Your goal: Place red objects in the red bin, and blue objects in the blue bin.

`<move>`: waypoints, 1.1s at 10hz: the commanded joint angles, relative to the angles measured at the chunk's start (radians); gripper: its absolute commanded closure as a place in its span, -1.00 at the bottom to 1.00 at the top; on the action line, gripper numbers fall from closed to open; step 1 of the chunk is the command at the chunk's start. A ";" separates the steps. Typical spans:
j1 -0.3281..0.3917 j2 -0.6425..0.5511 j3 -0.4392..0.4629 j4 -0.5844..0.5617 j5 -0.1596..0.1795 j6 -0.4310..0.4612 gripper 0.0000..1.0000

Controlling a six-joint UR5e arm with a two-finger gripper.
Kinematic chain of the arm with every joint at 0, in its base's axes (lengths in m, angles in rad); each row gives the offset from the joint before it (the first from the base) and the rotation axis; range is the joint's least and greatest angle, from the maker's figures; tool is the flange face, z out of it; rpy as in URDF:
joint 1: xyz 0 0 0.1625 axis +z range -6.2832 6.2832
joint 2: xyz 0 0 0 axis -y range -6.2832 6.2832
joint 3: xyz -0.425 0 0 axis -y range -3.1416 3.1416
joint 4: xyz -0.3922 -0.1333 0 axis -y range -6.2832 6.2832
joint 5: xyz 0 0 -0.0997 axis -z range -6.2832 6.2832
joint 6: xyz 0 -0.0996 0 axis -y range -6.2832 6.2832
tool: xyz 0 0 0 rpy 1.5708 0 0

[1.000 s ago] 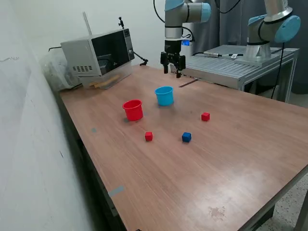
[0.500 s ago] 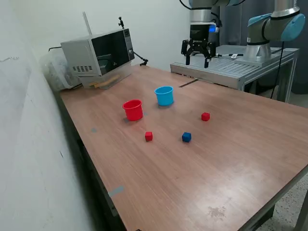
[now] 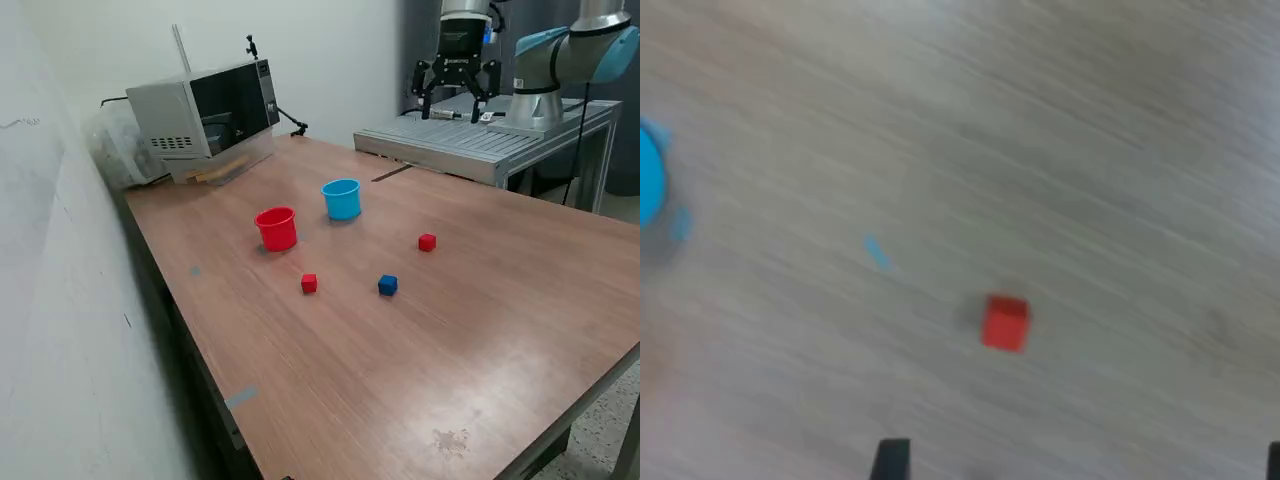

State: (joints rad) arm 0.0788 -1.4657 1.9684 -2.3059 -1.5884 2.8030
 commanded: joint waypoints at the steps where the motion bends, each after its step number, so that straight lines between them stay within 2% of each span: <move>1: 0.119 0.095 -0.123 -0.006 0.007 0.103 -1.00; 4: 0.147 0.325 -0.296 -0.010 -0.002 0.179 -1.00; 6: 0.147 0.492 -0.457 -0.009 -0.013 0.243 -1.00; 7: 0.147 0.549 -0.517 -0.007 -0.046 0.272 -1.00; 8: 0.147 0.591 -0.558 -0.009 -0.060 0.303 -1.00; 11: 0.147 0.669 -0.620 -0.023 -0.062 0.325 -1.00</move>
State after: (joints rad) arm 0.2243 -0.8881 1.4235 -2.3174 -1.6389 3.0964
